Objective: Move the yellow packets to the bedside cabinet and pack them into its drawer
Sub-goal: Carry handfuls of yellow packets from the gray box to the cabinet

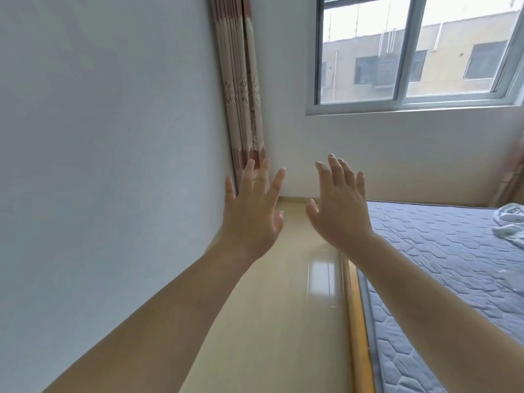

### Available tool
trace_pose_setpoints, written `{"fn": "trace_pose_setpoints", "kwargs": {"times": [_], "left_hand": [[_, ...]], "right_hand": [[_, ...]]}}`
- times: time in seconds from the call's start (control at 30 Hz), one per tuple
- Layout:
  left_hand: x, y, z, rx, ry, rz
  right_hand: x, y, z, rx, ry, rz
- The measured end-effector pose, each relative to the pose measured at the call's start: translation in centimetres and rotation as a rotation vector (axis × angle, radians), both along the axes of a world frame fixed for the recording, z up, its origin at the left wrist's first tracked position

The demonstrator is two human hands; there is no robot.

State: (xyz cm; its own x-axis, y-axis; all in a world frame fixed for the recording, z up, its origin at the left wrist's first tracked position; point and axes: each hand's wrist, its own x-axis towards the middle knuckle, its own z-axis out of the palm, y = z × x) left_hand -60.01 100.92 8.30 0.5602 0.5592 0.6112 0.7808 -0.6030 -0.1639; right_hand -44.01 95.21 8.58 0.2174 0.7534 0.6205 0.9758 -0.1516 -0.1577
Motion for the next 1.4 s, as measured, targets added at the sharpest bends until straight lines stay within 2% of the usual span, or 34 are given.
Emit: {"fn": "trace_pose_setpoints", "kwargs": {"times": [0.23, 0.47, 0.73, 0.97, 1.2, 1.4], "left_hand": [[-8.8, 10.5, -0.1, 0.018, 0.050, -0.012], [-7.6, 21.6, -1.6, -0.066, -0.019, -0.101], [2.0, 41.6, -3.4, 0.018, 0.041, -0.164], [10.9, 59.0, -3.4, -0.023, 0.019, -0.197], [19.0, 78.0, -6.1, 0.002, 0.036, -0.275], [28.2, 96.2, -6.2, -0.039, 0.095, -0.375]], "right_hand": [[-7.9, 9.3, 0.3, -0.023, -0.055, -0.016], [-8.5, 19.1, -1.8, -0.058, -0.093, -0.059], [-0.8, 37.7, -3.2, -0.050, -0.129, -0.129], [8.5, 54.7, -2.1, -0.080, -0.107, -0.198], [16.3, 72.8, -5.1, -0.029, -0.127, -0.235], [24.4, 89.2, -6.4, -0.041, -0.079, -0.361]]}}
